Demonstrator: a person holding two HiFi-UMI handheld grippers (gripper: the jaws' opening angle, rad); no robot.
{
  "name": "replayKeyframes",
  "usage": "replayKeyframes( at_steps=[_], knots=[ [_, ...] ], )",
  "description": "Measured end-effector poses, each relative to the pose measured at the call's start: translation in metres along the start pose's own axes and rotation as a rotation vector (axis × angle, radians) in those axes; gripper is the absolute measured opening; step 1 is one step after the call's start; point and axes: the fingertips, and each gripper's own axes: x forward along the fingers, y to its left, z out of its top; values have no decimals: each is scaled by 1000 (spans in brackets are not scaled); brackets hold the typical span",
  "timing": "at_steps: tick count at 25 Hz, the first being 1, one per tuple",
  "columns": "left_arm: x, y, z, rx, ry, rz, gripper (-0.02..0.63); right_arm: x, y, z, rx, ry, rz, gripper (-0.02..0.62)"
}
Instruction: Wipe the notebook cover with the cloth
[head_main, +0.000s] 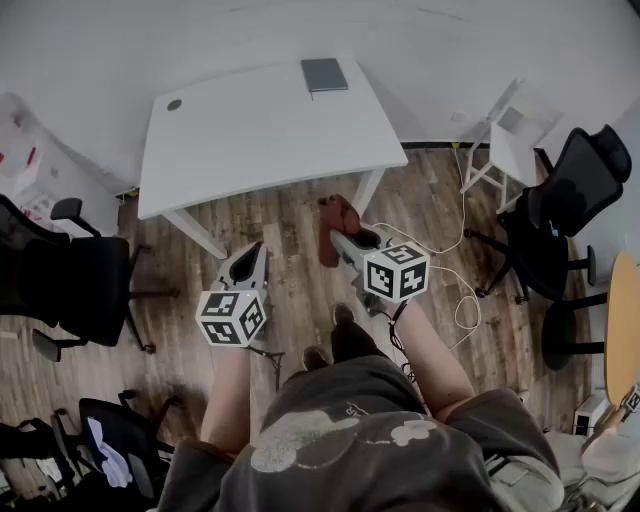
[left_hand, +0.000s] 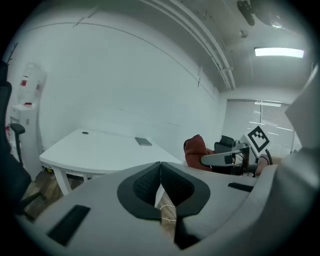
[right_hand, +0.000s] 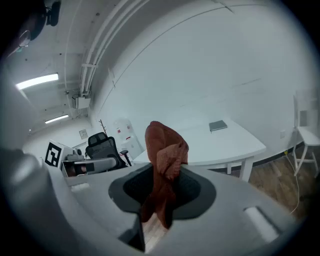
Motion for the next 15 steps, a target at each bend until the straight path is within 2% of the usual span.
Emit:
replayKeyframes(
  at_steps=[15],
  knots=[
    [5, -29, -10, 4, 7, -32, 6, -17, -4, -8, 1, 14, -15, 103]
  ],
)
